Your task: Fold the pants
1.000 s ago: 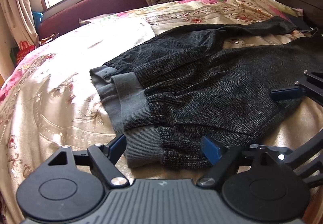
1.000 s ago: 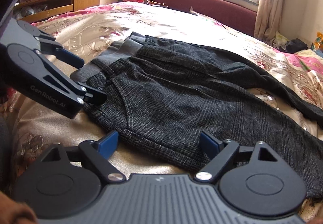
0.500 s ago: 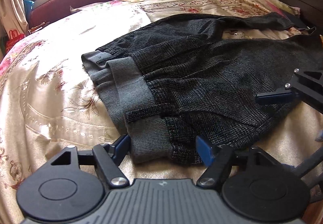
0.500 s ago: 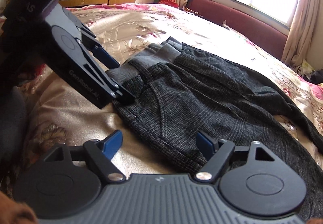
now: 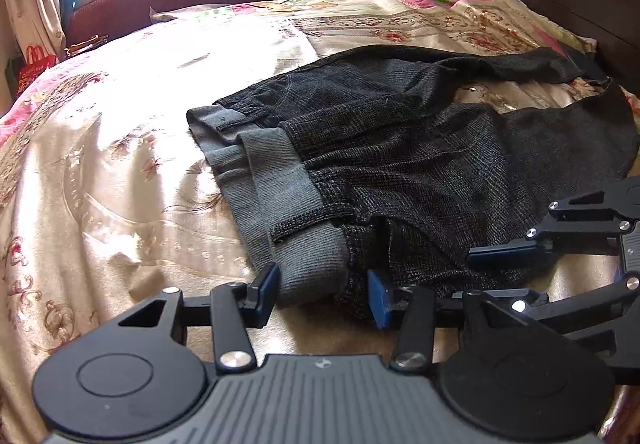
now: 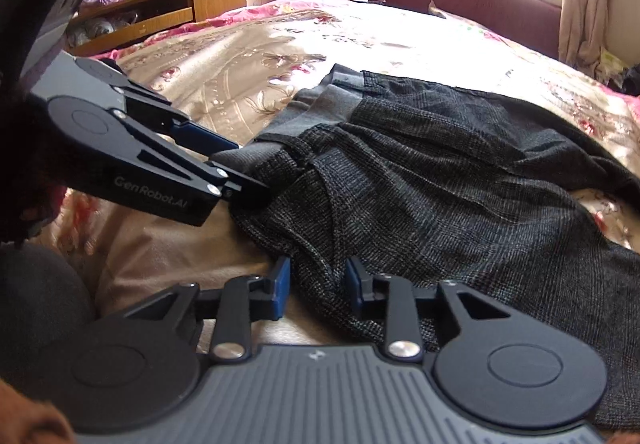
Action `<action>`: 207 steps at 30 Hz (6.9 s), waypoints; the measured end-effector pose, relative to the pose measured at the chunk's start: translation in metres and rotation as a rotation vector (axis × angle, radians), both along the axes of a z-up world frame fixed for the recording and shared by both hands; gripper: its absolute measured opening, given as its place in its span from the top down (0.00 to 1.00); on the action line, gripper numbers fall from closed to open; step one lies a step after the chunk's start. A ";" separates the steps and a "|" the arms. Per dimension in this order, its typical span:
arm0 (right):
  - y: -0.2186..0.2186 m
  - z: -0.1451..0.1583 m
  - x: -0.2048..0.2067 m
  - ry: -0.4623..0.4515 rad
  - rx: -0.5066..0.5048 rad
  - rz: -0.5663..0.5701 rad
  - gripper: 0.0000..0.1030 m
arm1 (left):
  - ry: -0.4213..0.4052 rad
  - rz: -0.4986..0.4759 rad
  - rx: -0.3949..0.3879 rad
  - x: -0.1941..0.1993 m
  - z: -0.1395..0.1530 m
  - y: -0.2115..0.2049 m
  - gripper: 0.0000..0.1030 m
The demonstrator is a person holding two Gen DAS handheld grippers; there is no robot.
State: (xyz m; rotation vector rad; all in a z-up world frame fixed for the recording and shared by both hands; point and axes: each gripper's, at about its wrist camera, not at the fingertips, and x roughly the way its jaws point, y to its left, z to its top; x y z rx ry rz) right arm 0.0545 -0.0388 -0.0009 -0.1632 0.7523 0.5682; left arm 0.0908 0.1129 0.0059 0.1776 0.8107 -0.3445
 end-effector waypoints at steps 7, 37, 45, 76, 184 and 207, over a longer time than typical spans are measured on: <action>0.032 -0.001 -0.014 0.033 0.020 0.070 0.84 | -0.003 0.031 0.095 -0.015 0.004 0.010 0.42; -0.494 0.017 -0.019 -0.059 0.202 -1.370 0.60 | -0.086 -0.565 -0.094 0.011 0.014 -0.374 0.38; -0.543 -0.012 0.005 0.011 0.332 -1.455 0.59 | 0.013 -0.600 -0.058 0.021 -0.012 -0.415 0.38; -0.442 0.064 -0.003 -0.066 0.159 -1.038 0.93 | -0.110 -0.432 -0.059 0.045 0.016 -0.292 0.36; -0.109 0.042 -0.015 0.244 -0.185 0.129 0.96 | 0.020 -0.214 0.201 -0.030 0.014 -0.026 0.75; -0.081 0.027 0.034 0.199 -0.134 -0.038 0.78 | 0.010 -0.160 0.227 -0.013 -0.012 -0.053 0.66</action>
